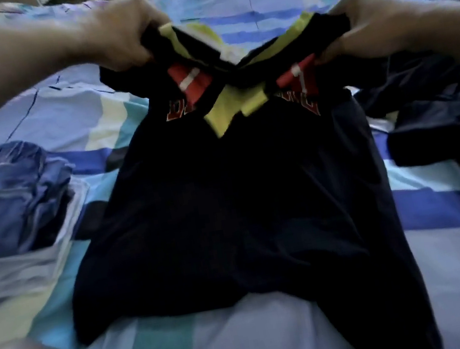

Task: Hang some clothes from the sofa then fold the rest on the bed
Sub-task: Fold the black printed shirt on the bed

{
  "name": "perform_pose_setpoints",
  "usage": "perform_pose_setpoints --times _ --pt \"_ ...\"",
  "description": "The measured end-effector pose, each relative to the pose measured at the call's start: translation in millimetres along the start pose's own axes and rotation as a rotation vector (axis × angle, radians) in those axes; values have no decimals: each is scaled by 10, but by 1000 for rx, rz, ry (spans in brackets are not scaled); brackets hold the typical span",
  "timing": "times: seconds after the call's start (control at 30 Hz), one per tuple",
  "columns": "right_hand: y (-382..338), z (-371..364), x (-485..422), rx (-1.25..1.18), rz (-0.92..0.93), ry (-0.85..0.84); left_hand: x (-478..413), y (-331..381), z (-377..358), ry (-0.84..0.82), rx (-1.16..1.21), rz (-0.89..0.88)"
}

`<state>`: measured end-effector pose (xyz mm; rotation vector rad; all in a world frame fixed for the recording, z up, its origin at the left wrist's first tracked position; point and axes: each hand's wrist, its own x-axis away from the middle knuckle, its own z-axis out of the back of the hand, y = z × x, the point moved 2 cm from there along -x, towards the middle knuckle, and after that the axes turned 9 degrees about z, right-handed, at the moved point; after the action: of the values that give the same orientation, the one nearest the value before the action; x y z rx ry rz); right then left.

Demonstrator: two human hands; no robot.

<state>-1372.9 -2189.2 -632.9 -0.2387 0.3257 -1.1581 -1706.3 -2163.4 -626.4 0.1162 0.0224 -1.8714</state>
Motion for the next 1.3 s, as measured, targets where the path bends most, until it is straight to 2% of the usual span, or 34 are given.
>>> perform_pose_setpoints --times 0.07,0.13,0.23,0.33,0.43,0.5,0.57,0.63,0.67,0.73,0.77,0.8,0.83,0.87,0.93,0.97,1.03,1.13,1.23,1.3 --pt "-137 -133 337 -13 14 -165 301 34 -105 -126 46 -58" --pt "-248 -255 553 9 84 -262 626 87 -265 -240 102 -128" --pt "-352 -586 787 12 188 -384 952 93 -563 -357 129 -126" --pt "-416 -588 847 -27 168 -344 1064 88 -631 -352 271 -14" --pt "-482 -268 886 -206 49 -161 1072 65 -283 -219 538 159" --pt "-499 -22 974 -324 38 -34 1153 94 -37 -164 689 128" --pt "-525 74 1138 -238 193 -15 1316 81 14 -190 655 9" --pt "-541 -45 1339 -107 377 -169 1512 29 -169 -264 362 -183" --pt "-518 -173 1442 -81 412 -320 1599 43 -351 -310 224 -287" --pt "-467 -429 1667 -81 301 -727 1780 130 -645 -466 45 -380" --pt "-435 -525 1757 -90 190 -895 1843 173 -726 -583 14 -336" --pt "-385 -599 1806 -108 99 -950 1863 186 -774 -693 11 -272" --pt "-322 -647 1797 -151 47 -870 1853 184 -781 -748 67 -188" --pt "-223 -682 1737 -184 9 -699 1799 146 -785 -714 153 -107" --pt "-17 -706 1575 -178 -104 -331 1650 48 -778 -498 265 38" --pt "105 -740 1502 -168 -193 -205 1565 -27 -810 -383 264 118" --pt "363 -855 1370 -210 -389 -110 1379 -178 -931 -221 242 299" --pt "651 -1063 1177 -412 -554 -18 1134 -271 -1122 -164 312 588" --pt "735 -1156 962 -630 -639 169 897 -347 -1286 -148 656 891" --pt "720 -1149 810 -810 -691 193 756 -405 -1351 -219 991 1028"
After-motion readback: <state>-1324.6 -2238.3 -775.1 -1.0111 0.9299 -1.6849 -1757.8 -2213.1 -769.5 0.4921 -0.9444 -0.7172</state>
